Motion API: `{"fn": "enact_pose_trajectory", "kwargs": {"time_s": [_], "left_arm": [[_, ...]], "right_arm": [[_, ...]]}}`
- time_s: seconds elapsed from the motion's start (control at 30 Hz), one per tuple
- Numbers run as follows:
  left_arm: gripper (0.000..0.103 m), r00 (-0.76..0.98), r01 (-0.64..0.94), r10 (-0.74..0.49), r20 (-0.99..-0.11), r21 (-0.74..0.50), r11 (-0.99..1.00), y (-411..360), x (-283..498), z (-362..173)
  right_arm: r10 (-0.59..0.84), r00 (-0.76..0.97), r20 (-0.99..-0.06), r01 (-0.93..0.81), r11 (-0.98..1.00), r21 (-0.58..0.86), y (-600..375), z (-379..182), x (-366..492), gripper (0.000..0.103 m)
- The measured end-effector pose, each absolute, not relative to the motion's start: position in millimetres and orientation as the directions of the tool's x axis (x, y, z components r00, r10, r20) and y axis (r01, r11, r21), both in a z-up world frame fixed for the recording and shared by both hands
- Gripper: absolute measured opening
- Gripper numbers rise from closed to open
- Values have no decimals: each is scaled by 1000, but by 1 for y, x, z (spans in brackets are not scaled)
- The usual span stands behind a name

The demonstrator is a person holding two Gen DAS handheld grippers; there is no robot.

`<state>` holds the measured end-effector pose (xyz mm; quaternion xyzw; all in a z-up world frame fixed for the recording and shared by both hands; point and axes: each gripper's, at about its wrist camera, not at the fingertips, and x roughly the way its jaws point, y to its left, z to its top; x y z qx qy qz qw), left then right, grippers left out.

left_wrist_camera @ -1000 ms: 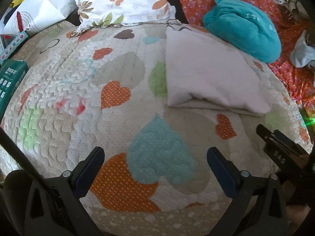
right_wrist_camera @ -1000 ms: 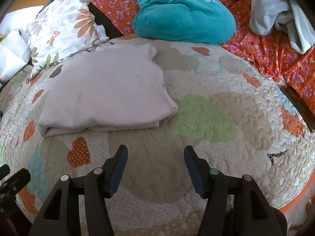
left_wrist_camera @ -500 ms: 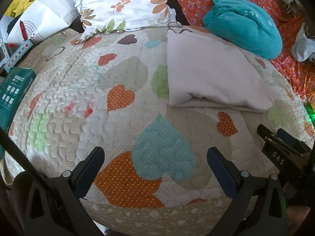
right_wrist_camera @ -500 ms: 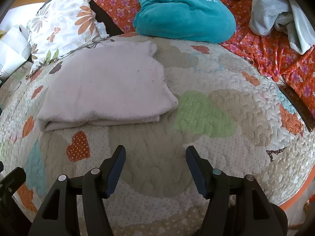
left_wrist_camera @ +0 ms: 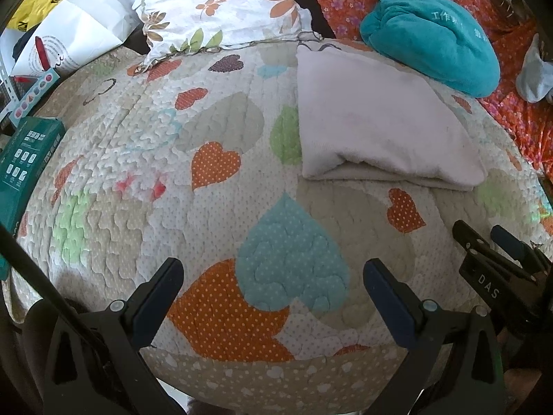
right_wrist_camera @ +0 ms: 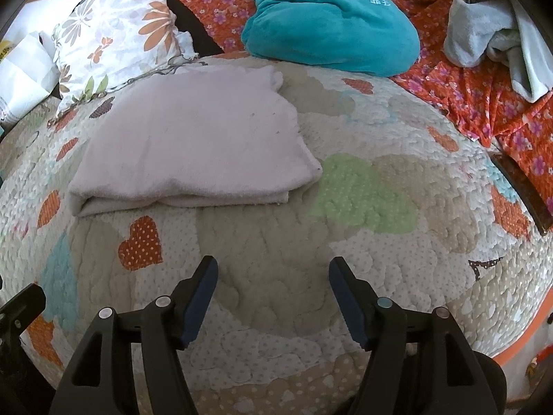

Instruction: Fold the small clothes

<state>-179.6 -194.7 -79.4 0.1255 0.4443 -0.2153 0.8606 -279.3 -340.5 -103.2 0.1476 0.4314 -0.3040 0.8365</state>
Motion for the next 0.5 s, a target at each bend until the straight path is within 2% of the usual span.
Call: {"fn": "enact_pose_trajectory", "kwargs": {"time_s": [0.5], "left_arm": [[103,478,485,-247,-843,19,874,-193,-174,-90]], "right_arm": [[-386,436,-813,629,777,-31,-341,-108,-276,77]]}}
